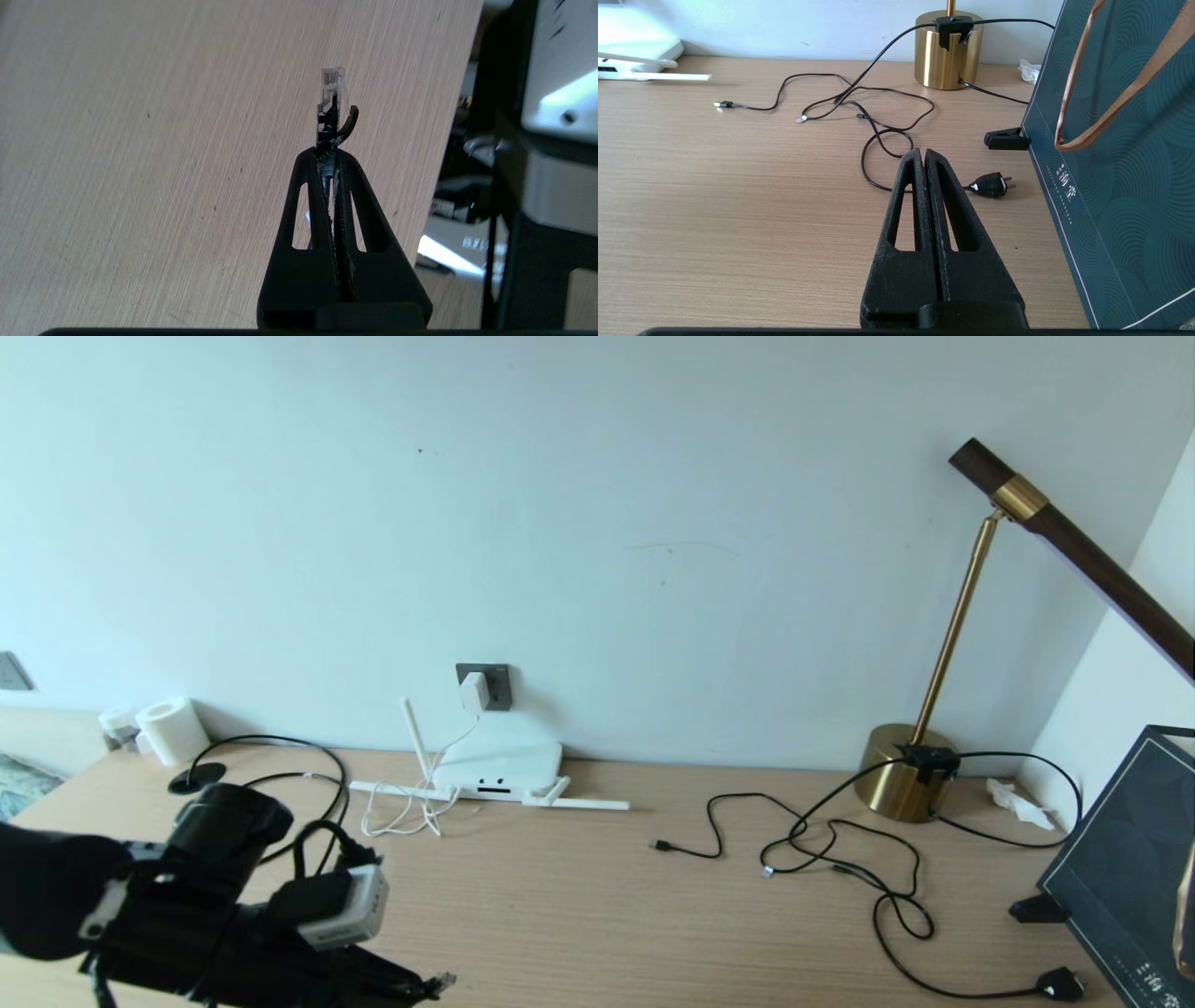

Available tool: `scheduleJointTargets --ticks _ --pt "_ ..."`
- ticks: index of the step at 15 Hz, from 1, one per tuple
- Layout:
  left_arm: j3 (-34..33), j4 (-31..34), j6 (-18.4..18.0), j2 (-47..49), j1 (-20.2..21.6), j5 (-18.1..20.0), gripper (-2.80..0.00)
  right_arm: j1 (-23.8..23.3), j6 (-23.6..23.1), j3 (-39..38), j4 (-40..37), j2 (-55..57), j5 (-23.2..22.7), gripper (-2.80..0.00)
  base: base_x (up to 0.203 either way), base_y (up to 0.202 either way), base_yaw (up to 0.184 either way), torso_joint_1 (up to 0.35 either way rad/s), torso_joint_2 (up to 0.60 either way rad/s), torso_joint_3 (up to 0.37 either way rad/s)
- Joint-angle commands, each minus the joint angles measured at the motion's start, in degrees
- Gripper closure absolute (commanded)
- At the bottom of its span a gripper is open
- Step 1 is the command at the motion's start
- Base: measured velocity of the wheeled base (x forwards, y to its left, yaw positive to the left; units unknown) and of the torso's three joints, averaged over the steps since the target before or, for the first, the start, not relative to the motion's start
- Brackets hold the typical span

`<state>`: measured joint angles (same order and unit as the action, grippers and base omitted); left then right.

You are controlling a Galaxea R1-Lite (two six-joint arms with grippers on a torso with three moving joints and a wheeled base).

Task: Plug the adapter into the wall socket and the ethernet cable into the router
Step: Pick up cable, then hand it to the other hand

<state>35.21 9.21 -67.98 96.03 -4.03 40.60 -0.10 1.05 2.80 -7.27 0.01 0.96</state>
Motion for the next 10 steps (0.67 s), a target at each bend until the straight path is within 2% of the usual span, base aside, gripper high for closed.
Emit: scheduleJointTargets --ticks 1,6,8,10 --pt "1.6 1.2 1.8 -5.0 0.4 3.6 0.0 0.0 0.0 0.0 0.0 0.0 0.0 0.0 0.0 0.0 0.0 0.0 0.0 0.0" --pt "2.7 1.2 2.4 -5.7 0.3 3.8 0.0 0.0 1.1 0.2 0.1 0.0 1.4 0.0 0.0 0.0 0.0 0.0 0.0 0.0" --pt "6.4 1.6 2.9 -5.7 0.4 3.8 0.0 0.0 3.2 7.2 -0.2 1.6 2.1 0.0 0.0 0.0 0.0 0.0 0.0 0.0" --pt "12.3 1.8 4.8 -3.0 0.5 3.8 0.0 0.1 5.7 15.2 -0.7 10.0 1.7 0.0 0.0 0.0 0.0 0.0 0.0 0.0"
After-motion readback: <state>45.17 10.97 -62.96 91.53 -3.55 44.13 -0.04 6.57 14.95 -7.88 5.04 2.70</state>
